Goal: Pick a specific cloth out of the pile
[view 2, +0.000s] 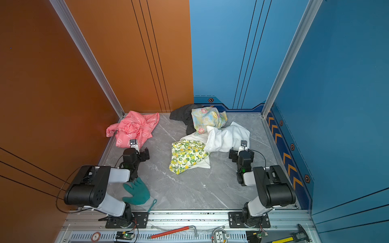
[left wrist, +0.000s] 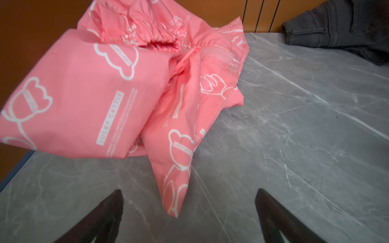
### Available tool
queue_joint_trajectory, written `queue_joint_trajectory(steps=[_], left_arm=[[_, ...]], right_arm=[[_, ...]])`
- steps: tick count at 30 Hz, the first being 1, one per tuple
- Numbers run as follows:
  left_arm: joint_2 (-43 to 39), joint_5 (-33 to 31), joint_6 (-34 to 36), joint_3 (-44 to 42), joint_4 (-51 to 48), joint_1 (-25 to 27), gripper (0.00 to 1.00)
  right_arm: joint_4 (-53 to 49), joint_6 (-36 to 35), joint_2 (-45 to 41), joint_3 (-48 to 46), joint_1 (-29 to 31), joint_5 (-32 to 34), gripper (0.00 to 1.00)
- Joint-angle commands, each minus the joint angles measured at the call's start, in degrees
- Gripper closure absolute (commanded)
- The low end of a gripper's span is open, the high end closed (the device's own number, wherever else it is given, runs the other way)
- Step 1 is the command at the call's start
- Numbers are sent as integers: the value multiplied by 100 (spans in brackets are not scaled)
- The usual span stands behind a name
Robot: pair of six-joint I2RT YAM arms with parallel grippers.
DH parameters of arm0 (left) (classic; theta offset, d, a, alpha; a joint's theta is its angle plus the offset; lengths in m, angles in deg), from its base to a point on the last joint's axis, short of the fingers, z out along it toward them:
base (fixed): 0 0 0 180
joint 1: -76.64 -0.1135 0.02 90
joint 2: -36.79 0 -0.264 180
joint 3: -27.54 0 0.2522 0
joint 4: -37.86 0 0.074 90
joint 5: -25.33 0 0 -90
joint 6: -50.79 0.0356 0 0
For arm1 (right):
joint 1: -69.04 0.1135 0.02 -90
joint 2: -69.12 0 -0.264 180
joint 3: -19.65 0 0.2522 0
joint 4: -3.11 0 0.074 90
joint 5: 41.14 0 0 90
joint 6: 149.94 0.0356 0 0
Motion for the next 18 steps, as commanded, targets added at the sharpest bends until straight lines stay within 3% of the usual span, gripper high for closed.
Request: queue_joint_trajectory(steps=[1, 18], left_arm=[[37, -193, 150, 52, 681, 41, 2], [15, -276, 225, 42, 690, 127, 2]], right_arm=[[-382, 52, -33, 430, -215, -156, 0], [-282, 75, 0, 406, -236, -234, 0]])
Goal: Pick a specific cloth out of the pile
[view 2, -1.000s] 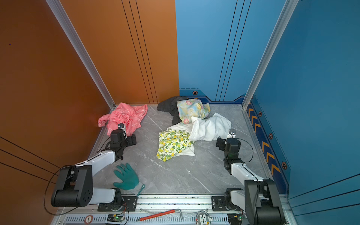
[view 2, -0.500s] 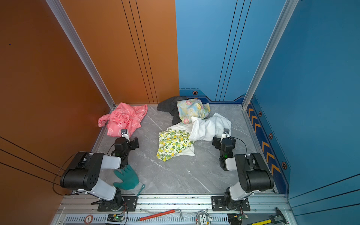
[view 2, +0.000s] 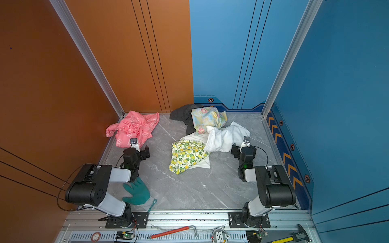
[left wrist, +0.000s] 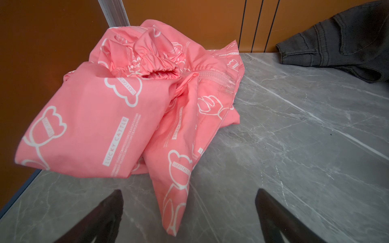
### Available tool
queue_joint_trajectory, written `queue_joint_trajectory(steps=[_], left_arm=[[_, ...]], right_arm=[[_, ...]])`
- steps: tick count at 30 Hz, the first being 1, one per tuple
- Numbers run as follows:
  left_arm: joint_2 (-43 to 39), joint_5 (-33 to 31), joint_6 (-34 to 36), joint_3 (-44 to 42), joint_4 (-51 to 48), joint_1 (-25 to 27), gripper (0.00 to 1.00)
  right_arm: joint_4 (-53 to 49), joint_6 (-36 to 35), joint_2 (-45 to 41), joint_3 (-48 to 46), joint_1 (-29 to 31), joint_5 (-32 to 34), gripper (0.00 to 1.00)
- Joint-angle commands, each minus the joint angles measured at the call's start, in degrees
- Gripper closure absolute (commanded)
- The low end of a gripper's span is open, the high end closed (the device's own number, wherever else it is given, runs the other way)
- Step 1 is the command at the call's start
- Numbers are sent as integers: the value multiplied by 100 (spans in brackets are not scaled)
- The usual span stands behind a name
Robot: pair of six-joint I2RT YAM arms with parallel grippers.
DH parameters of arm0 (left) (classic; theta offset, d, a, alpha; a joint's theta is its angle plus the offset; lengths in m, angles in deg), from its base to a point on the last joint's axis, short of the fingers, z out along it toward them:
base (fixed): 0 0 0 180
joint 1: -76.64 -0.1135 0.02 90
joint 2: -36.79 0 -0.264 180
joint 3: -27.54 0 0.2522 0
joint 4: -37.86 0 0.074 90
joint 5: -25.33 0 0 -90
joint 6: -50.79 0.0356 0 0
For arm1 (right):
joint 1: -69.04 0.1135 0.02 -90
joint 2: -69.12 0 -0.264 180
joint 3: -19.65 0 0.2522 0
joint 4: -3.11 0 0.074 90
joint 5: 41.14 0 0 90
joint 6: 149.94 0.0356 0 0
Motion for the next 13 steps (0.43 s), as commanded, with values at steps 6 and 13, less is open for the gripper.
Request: queue_joint_trajectory(steps=[6, 13], left_arm=[[-18, -106, 74, 33, 113, 39, 2], [-14, -101, 68, 44, 114, 44, 2]], right_arm=[[-120, 69, 2, 45, 26, -76, 0], [-152, 77, 4, 56, -18, -186, 0]])
